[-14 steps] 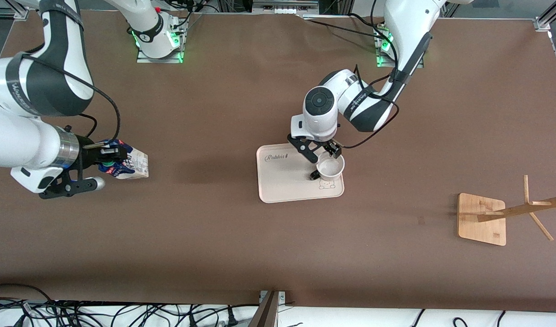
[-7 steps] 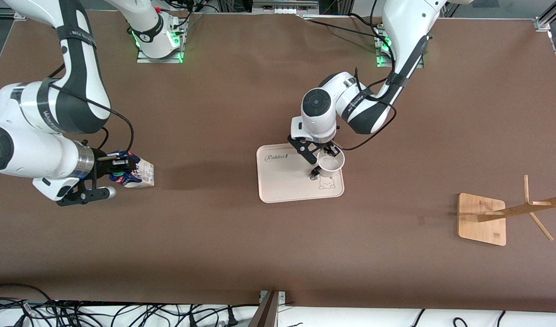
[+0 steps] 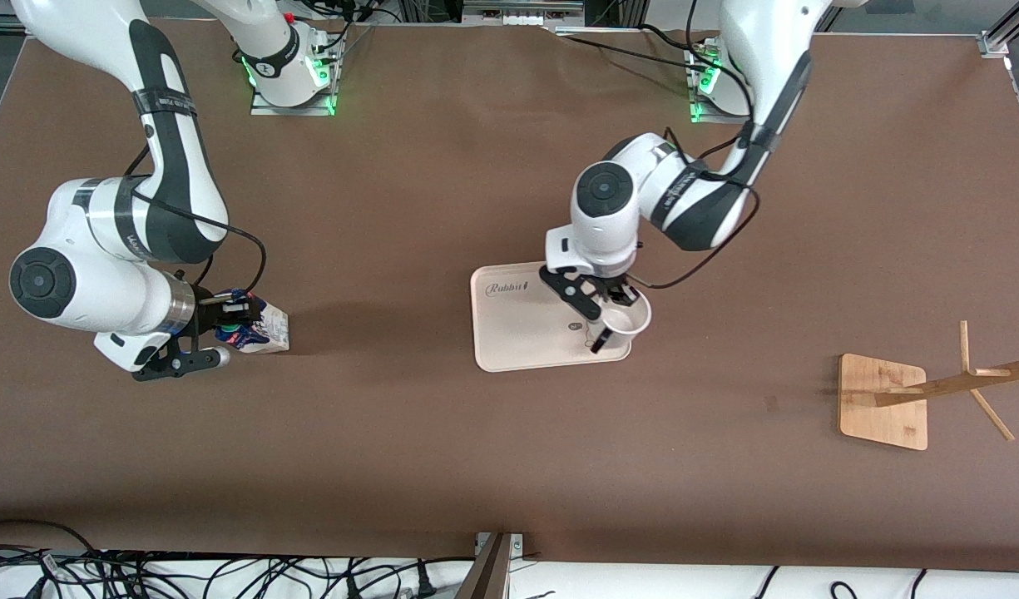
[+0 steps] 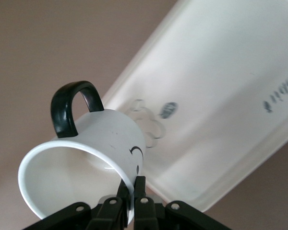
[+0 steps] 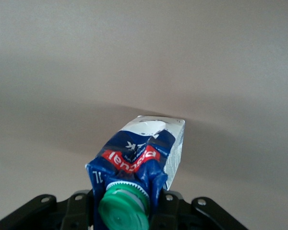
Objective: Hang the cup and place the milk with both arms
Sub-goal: 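Lift the mug with the left gripper while the right gripper releases the carton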
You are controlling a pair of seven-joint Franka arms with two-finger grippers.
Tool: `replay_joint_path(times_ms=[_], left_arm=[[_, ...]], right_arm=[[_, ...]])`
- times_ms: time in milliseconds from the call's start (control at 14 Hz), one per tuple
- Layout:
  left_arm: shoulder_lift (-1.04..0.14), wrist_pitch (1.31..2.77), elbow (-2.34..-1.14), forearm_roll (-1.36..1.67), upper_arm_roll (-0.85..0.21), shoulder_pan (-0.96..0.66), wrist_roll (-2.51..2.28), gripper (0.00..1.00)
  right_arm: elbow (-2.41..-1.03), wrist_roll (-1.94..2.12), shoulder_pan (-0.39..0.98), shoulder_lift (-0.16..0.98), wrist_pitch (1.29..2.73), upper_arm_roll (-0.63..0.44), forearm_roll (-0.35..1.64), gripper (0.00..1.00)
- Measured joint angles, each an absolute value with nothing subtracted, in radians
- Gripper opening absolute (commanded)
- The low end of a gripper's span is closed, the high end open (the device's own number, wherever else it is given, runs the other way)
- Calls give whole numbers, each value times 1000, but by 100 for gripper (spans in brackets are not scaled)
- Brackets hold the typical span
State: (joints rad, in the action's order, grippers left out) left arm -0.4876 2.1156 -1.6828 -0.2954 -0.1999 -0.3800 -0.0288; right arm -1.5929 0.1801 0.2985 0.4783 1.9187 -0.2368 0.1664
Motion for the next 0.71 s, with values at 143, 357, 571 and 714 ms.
replay_joint_path(times_ms=[143,357,571,714], left_arm=[[-411,2094,-1674,-295,-180,-297,-27,0],[-314,2079,-1676,-294,-170,-143,7,0],[-267,2069,-1678,-205,-110,-62,15,0],[-255,2066,-1679,-109,-28,-45,45,0]], right_arm=[[-1611,192,298,477,1949,-237,166,36],[-1628,201,292,477,1964,-238,178,100],[-1630,206,272,477,1964,-239,190,100],[-1630,209,265,477,1964,-239,191,100]])
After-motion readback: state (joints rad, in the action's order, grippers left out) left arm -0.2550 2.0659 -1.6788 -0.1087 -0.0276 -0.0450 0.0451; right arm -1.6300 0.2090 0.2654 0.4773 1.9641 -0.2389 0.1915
